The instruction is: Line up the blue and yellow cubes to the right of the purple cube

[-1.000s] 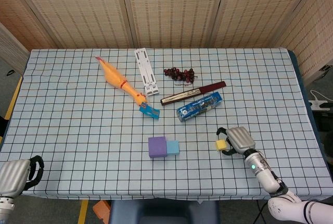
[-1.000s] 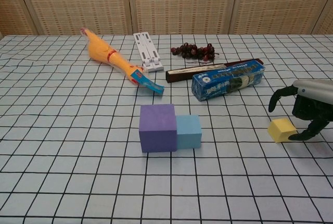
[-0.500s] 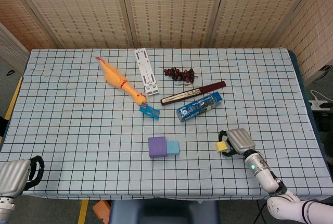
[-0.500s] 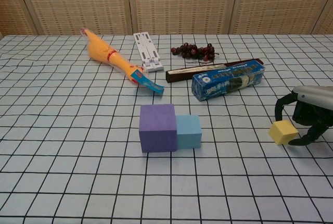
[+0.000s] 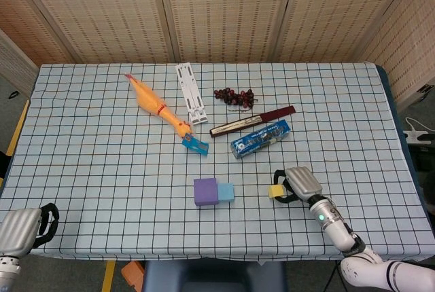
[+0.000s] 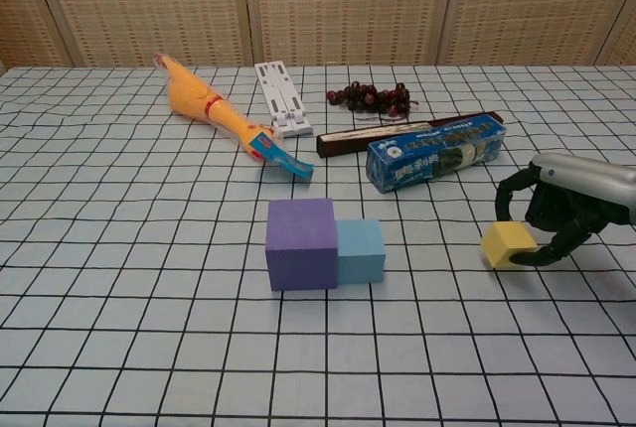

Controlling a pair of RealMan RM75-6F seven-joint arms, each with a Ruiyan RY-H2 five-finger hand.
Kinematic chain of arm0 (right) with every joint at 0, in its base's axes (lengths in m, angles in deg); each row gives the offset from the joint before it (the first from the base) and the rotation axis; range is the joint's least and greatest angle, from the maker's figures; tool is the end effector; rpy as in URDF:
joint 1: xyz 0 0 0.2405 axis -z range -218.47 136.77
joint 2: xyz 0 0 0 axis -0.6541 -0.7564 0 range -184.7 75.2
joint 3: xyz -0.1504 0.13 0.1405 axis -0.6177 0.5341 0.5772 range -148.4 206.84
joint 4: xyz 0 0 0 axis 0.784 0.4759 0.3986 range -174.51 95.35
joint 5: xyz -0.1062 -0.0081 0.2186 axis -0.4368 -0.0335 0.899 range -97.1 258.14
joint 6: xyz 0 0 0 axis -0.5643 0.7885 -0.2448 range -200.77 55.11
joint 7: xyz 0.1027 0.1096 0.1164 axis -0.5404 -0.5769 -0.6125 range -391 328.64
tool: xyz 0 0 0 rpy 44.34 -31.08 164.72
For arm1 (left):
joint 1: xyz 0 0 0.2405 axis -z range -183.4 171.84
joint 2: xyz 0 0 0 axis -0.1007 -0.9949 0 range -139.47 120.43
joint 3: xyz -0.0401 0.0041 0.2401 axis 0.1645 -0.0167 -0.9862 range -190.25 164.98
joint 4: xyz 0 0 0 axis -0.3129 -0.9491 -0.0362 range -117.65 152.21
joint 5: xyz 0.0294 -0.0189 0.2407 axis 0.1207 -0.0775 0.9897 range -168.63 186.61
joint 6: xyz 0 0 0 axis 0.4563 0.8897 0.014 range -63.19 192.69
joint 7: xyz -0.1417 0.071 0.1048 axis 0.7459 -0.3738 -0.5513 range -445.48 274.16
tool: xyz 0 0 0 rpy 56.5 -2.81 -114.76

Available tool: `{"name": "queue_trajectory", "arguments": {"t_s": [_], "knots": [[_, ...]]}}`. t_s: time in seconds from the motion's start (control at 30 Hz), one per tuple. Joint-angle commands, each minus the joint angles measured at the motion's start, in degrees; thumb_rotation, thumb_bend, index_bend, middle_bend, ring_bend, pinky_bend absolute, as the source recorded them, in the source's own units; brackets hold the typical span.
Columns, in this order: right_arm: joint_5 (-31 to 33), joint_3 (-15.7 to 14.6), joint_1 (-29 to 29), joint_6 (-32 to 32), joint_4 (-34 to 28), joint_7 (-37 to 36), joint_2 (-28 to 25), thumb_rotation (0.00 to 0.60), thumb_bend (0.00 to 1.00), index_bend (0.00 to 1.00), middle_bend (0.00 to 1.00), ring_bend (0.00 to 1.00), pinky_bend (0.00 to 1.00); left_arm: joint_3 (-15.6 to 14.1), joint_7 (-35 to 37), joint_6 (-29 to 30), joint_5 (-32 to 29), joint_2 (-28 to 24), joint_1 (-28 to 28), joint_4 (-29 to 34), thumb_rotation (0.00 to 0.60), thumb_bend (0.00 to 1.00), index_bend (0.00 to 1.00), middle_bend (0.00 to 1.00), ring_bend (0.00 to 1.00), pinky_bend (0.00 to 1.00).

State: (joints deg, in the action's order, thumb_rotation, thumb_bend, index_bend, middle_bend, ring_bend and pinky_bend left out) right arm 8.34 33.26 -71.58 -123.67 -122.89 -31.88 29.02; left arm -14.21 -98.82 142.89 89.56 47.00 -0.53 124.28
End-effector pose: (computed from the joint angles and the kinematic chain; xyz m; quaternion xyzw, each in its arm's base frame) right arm -0.2303 -0.3288 -0.0662 0.7012 -0.5127 0.3295 0.3700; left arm -0.2978 0.2038 0.1087 -0.6344 -0.4293 -0.2820 0.5777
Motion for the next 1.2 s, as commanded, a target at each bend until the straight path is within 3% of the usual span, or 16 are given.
{"name": "queue_trajectory", "arguments": {"t_s": [0.03, 0.53, 1.2], "knots": [[-0.77, 0.26, -0.55, 0.48, 0.47, -1.14, 1.31, 0.6, 0.14, 0.55, 0.94, 0.91, 1.0, 0.03, 0.09, 0.12, 0.07, -0.04, -0.03, 0.02, 0.6, 0.47, 0.57, 0.79, 0.77, 0.99], [-1.75, 1.76, -2.49, 1.45, 3.47, -4.77, 6.11, 0.6, 0.14, 0.55, 0.94, 0.91, 1.0, 0.06, 0.75, 0.63, 0.61, -0.22, -0.21, -0.09, 0.6, 0.47, 0.57, 0.79, 0.77, 0.99], [-2.52, 2.09, -3.69, 2.08, 5.83, -7.25, 8.73, 0.6, 0.14, 0.55, 0.94, 0.91, 1.0, 0.06, 0.93, 1.0, 1.04, -0.3, -0.35, -0.05, 0.6, 0.47, 0.57, 0.79, 0.77, 0.99]]}}
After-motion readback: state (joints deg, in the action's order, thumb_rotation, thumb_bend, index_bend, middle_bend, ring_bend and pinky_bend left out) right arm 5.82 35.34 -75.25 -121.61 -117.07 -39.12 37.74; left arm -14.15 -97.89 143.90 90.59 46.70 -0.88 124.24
